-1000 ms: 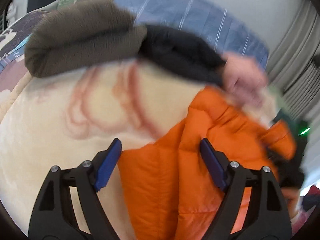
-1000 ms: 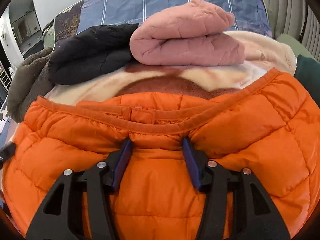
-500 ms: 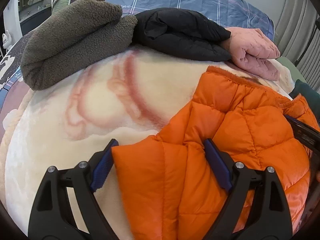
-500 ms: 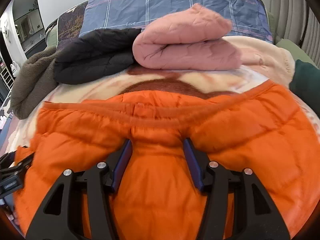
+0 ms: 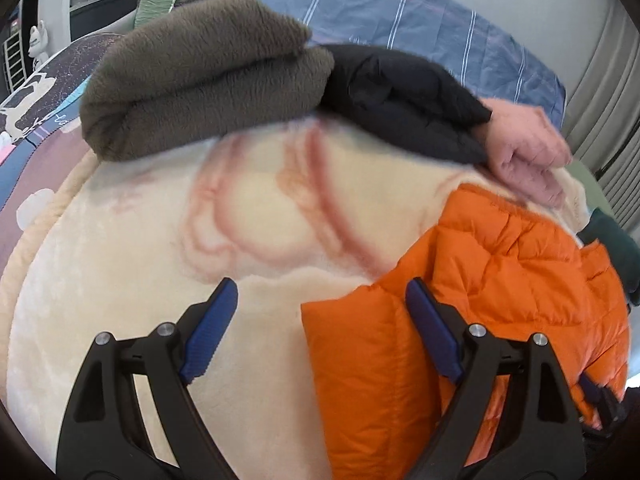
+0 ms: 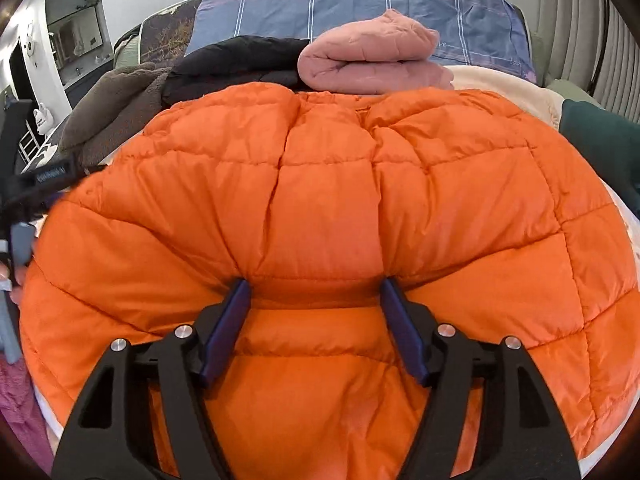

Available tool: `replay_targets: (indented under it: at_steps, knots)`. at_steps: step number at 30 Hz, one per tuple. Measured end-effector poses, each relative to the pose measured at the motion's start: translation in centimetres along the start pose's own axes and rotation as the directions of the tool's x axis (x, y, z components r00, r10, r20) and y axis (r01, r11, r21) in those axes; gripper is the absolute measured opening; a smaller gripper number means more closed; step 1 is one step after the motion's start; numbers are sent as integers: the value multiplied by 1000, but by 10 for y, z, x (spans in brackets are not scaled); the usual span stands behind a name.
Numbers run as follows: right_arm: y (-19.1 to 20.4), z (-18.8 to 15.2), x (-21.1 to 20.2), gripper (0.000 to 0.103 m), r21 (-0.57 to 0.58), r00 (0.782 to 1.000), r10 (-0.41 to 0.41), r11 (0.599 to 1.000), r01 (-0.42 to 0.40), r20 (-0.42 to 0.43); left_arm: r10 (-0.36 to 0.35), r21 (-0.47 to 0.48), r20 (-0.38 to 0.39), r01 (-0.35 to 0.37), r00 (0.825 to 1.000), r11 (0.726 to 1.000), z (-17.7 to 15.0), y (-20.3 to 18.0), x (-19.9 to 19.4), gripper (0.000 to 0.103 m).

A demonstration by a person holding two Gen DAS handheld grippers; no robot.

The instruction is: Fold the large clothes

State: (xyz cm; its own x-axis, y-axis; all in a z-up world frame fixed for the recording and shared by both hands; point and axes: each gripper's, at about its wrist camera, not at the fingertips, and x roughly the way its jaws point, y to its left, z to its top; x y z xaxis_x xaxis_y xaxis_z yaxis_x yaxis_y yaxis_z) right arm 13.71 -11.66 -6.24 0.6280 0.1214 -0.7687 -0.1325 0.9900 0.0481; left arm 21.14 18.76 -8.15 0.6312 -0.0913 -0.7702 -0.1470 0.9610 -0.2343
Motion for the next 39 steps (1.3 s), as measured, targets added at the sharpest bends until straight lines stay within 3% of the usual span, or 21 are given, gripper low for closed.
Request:
replay_targets:
  at_steps: [2, 4, 6, 10, 15, 17, 19, 22, 25, 27, 30, 34, 39]
  knots:
    - [-1, -2, -15, 68, 18, 1000, -2, 1000, 2, -21, 0, 9, -13, 0, 1000, 1000, -1, 0, 3, 88]
    - [-2, -12, -46, 68, 55, 998, 60, 997, -60, -6, -6, 3, -5, 6, 1000, 1000, -1, 2, 0, 87]
    - [4, -27, -64, 68, 1, 997, 72, 997, -72, 11, -7, -14, 12, 7, 1000, 1000, 1, 7, -3, 87]
    - [3, -59, -38, 72, -24, 999, 40, 999, -41, -33, -16, -66, 23, 17, 1000, 998, 3, 17, -5, 87]
    - [9, -49, -56, 73, -25, 999, 29, 999, -30, -40, -43, -99, 16, 45, 999, 994, 3, 25, -4, 87]
    - [13, -47, -72, 73, -32, 1000, 21, 999, -21, -10, -66, -112, 21, 68, 998, 991, 3, 27, -6, 87]
    - [33, -50, -94, 73, -135, 996, 25, 991, -13, 87, -105, -132, 24, 107, 994, 985, 4, 31, -8, 87]
    - [79, -63, -108, 76, -354, 983, 37, 935, 30, 181, -162, -154, 11, 162, 987, 975, 3, 36, -5, 87]
    - [133, -94, -105, 76, -585, 979, 62, 808, 65, 195, -213, -150, -32, 206, 977, 967, 2, 35, 4, 87]
    - [157, -108, -97, 75, -677, 977, 64, 730, 93, 204, -254, -143, -54, 244, 966, 959, 0, 33, 10, 87]
    - [183, -120, -84, 75, -748, 978, 70, 655, 105, 198, -273, -131, -58, 264, 960, 956, -1, 29, 12, 87]
    - [204, -120, -67, 75, -783, 977, 47, 607, 137, 207, -326, -154, -44, 316, 944, 936, 0, 31, 10, 87]
    - [222, -116, -52, 75, -791, 975, 53, 595, 143, 216, -373, -161, -48, 362, 926, 918, 2, 31, 11, 86]
